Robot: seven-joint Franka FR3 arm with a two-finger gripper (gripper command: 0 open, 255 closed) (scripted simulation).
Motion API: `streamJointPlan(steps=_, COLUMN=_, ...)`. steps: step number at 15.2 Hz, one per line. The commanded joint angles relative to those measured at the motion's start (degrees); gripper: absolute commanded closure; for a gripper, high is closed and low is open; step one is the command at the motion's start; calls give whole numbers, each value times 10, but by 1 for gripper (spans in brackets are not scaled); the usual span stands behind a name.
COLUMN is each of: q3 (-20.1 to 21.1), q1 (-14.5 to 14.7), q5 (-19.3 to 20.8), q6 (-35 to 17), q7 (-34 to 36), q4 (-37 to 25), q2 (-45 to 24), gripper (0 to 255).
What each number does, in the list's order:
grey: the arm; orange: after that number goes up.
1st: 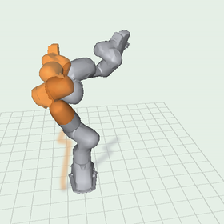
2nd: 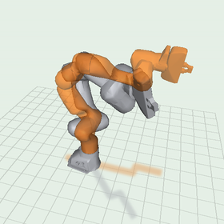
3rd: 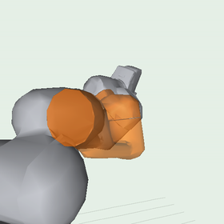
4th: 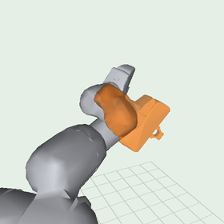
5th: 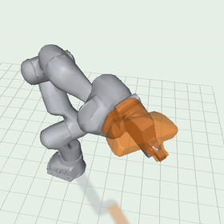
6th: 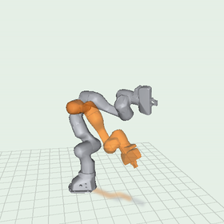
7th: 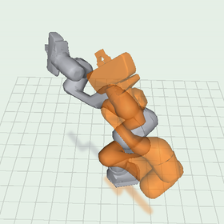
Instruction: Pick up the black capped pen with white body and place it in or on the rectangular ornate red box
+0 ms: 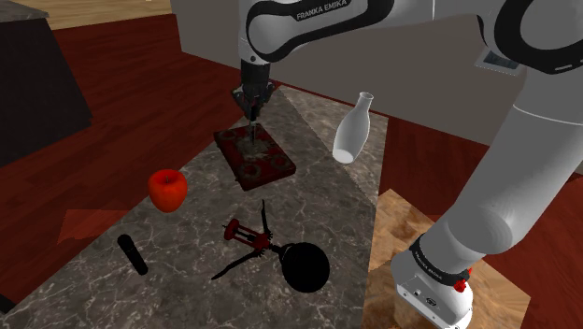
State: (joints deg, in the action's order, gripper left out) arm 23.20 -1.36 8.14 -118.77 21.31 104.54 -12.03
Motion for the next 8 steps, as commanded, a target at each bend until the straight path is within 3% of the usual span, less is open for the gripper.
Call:
streamJointPlan(steps=1, q3=0, q1=0, q5=0, q6=0, q7=0, q4=0, q2=0, gripper=0)
streamJointPlan(steps=6, q3=0, q1=0, q5=0, q6=0, q7=0, q4=0, q2=0, gripper=0)
streamJointPlan(steps=8, q3=2, q1=-1, q5=-8, q6=34, q7=-5, q4=-22, q2=13, gripper=0)
